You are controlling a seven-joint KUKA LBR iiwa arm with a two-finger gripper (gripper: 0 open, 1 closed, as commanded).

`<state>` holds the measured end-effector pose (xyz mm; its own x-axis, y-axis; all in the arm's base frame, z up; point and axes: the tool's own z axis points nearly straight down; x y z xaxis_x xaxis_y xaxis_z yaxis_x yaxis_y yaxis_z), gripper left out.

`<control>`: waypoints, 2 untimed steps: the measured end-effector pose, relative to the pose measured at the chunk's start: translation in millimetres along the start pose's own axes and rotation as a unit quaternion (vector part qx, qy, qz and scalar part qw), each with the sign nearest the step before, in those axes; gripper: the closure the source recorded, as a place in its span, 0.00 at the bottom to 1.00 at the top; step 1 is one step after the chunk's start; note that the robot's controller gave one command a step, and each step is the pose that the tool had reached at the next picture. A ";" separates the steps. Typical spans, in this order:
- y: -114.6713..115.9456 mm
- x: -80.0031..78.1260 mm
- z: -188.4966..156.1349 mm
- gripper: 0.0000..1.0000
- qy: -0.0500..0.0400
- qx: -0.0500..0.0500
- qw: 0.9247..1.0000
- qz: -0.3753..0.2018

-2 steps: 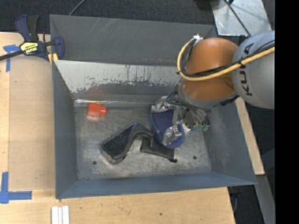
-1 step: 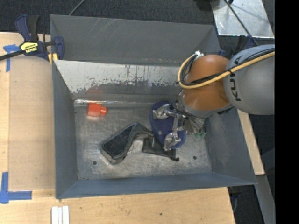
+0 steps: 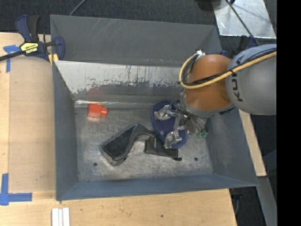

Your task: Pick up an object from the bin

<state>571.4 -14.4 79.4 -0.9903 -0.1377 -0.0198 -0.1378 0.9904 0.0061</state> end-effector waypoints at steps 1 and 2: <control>-2.8 0.7 -76.1 1.00 0.004 0.004 1.000 -0.006; -2.7 2.9 -71.1 0.00 0.008 0.003 1.000 -0.005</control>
Offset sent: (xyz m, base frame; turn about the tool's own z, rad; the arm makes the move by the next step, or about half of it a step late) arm -0.0048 -0.0035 0.0706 -0.0136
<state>567.5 -18.1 150.5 -0.9889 -0.1485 -0.0036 -0.1485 0.9889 -0.0003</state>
